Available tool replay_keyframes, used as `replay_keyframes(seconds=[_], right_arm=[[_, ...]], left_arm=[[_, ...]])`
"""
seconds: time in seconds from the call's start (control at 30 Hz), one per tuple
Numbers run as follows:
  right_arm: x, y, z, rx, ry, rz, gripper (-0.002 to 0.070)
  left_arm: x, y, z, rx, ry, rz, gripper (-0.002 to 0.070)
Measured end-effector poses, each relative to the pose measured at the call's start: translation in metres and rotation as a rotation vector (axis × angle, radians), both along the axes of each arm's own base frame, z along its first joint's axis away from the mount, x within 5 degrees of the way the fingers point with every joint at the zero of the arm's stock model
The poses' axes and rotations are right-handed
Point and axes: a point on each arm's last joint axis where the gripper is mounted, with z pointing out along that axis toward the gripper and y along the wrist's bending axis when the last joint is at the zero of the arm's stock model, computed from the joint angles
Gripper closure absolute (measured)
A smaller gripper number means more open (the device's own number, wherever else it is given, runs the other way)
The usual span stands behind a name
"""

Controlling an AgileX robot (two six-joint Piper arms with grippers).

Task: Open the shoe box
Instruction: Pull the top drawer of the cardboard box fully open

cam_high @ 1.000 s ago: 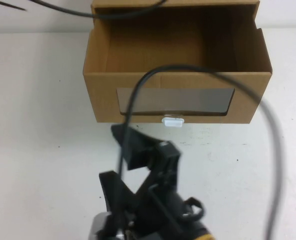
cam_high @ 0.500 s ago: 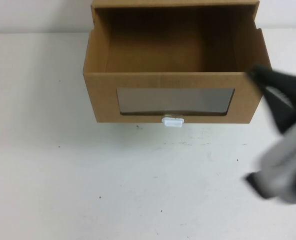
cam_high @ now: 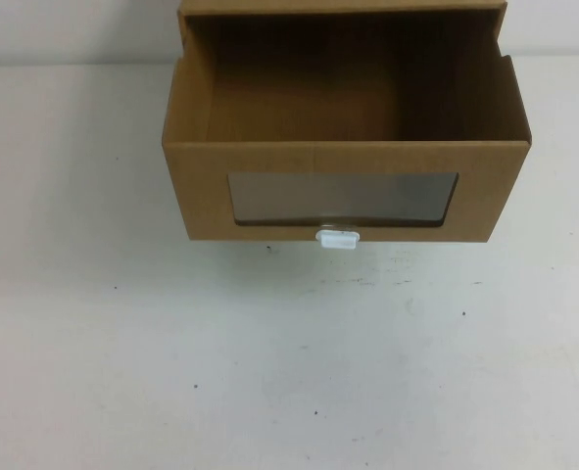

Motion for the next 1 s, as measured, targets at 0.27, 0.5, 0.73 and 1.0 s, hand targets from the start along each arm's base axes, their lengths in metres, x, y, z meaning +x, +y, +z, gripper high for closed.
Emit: replay_keyframes(seconds=[0.27,0.5,0.73,1.0], right_arm=[[-0.002,-0.008,-0.047,-0.038,-0.02,0.04,0.0694],[-0.001,0.004,-0.078,-0.155,-0.013,0.029,0.0694],[0.001,0.001,-0.08,-0.166,0.004,-0.015,0.0694],[0.001,0.001,-0.08,-0.167,0.004,-0.015,0.0694]], left_arm=[[-0.064,0.028,-0.101,-0.076,-0.102,0.034,0.0679],[-0.054,0.029,-0.198,-0.11,-0.156,0.081,0.0679],[-0.018,0.018,-0.266,-0.088,-0.126,0.115,0.0679],[-0.002,0.011,-0.354,0.025,0.121,0.12,0.0679]])
